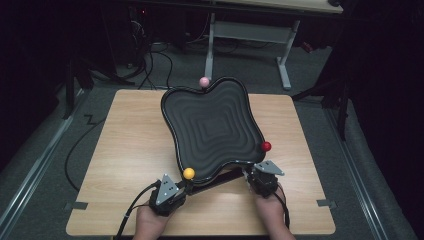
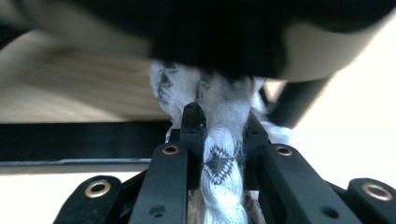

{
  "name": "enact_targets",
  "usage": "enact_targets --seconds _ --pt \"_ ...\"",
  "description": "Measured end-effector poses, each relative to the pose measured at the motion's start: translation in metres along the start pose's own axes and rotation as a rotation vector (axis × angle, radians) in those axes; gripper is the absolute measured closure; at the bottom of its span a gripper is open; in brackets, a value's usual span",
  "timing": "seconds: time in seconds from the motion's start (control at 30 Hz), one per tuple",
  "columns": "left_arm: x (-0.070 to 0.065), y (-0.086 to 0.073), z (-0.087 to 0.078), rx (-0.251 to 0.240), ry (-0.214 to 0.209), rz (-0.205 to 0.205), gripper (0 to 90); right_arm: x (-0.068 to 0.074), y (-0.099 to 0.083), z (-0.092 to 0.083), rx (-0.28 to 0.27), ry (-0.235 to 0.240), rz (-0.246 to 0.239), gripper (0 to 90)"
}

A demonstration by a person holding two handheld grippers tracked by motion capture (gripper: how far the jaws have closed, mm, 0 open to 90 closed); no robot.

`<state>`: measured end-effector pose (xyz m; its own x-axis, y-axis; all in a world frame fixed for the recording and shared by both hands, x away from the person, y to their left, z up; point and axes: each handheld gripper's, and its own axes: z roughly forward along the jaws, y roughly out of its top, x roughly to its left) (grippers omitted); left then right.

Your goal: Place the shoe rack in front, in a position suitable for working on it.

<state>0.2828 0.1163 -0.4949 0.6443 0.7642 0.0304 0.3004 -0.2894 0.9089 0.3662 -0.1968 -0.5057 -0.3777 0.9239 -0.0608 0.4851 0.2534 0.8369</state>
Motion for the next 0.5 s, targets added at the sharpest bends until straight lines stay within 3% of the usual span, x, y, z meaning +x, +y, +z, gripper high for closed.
enact_targets --seconds 0.23,0.5 --pt "0.0001 -0.0002 -0.0003 0.001 -0.001 0.001 74.4 -0.0024 -0.0018 0.0037 0.011 0.003 0.002 77.3" --pt "0.0006 -0.0004 -0.0005 0.001 -0.004 -0.002 74.4 0.0009 -0.004 0.0043 0.019 0.058 0.002 75.7"
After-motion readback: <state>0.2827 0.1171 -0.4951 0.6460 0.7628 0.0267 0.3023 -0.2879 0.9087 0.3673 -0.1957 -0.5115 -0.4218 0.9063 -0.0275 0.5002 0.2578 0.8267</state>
